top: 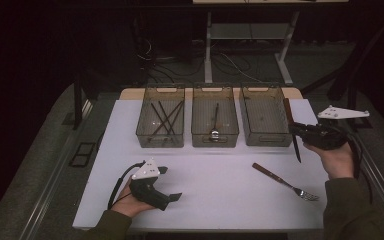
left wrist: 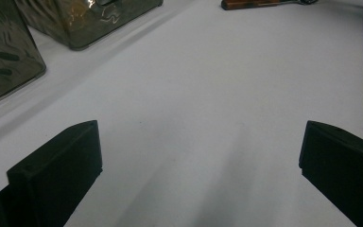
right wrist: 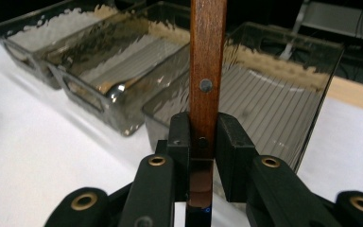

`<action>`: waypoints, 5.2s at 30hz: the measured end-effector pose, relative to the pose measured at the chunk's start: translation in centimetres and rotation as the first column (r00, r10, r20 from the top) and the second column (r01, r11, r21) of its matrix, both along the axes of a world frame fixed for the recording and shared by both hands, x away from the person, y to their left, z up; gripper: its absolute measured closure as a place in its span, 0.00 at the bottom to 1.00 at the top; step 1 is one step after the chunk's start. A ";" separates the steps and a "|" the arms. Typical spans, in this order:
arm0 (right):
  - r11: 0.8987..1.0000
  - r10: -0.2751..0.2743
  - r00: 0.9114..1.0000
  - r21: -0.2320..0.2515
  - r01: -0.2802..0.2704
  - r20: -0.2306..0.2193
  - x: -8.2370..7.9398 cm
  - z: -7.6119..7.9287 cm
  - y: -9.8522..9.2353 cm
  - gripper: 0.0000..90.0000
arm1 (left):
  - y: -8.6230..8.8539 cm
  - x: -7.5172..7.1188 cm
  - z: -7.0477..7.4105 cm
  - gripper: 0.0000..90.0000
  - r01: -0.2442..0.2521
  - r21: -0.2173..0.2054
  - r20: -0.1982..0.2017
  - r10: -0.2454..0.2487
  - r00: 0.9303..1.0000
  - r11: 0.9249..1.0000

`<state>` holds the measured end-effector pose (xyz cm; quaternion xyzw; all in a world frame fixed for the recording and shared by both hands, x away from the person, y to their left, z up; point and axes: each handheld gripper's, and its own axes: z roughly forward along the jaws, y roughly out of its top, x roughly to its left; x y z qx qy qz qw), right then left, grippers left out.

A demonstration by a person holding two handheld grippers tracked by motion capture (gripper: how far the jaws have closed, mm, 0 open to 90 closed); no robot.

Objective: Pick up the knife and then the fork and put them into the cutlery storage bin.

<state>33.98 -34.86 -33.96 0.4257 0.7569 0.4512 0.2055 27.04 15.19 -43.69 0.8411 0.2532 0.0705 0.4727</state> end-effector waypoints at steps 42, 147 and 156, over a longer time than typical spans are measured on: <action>0.979 -0.185 0.980 -0.100 0.178 -0.070 12.4 0.3 2.7 0.85 | -0.2 -0.1 0.1 0.00 0.029 -0.003 0.003 -0.029 1.000 1.000; 0.943 0.214 0.926 -0.181 -0.279 -0.312 -4.1 -8.1 2.7 0.58 | 0.0 -0.1 -0.4 0.00 0.031 0.018 -0.006 -0.031 1.000 0.999; 0.901 0.245 0.888 -0.246 -0.357 -0.390 -3.8 -9.1 3.1 0.75 | 0.0 -0.1 -0.4 0.00 0.036 0.025 -0.007 -0.036 0.999 0.999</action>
